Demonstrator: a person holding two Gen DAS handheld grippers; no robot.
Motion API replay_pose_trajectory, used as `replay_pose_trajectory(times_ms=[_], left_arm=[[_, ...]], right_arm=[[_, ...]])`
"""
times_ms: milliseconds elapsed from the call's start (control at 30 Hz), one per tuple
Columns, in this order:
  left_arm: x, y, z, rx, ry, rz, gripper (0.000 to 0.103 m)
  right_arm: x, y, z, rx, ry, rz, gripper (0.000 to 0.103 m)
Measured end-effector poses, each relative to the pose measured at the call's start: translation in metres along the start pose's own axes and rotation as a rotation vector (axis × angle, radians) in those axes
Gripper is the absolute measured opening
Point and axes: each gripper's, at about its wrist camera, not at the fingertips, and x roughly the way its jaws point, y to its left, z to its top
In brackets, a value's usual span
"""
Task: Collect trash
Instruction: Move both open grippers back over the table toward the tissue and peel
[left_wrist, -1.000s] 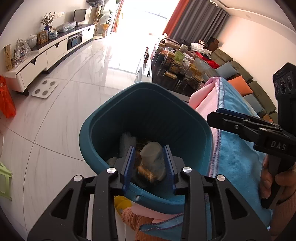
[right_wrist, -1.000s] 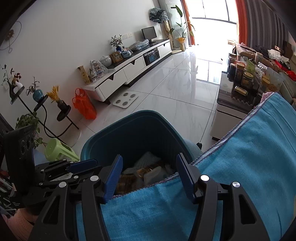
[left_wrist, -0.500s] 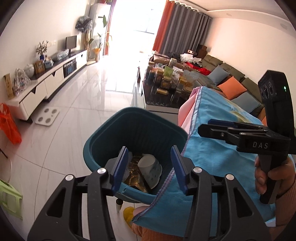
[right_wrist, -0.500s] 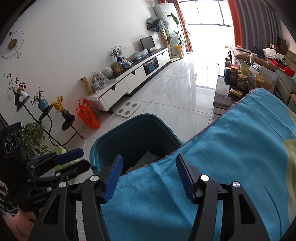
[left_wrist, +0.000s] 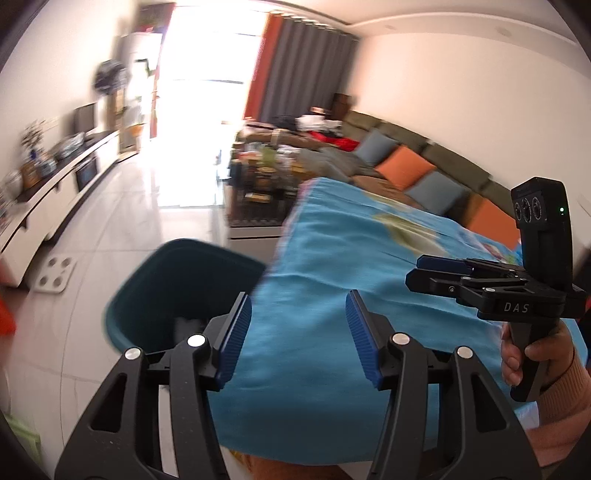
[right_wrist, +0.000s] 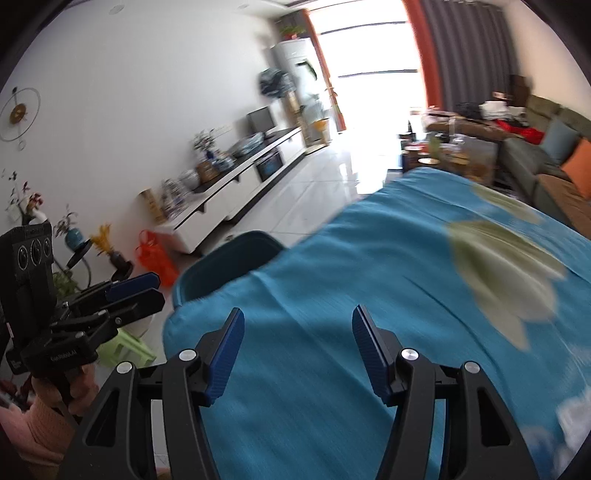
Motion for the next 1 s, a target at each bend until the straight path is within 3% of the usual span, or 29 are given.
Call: replay_pose_trajectory(times_ms=[533,767,1000], left_arm=[[0.083,-0.164,-0.008,0.225,0.171,-0.344,0.054],[0.118,-0.228,-0.006,0.308,0.233,-0.425,0.054],[0.143,-0.269,-0.003,0.353,0.280,-0.446,0.054]], right_arm=[[-0.143,-0.116,-0.093,0.302,-0.179,-0.393,0.058],[-0.162,-0.147,-0.117,0.372,-0.183,-0.458,0.058],[-0.167,-0.158,-0.132,0.398,-0.177,-0.459,0.058]])
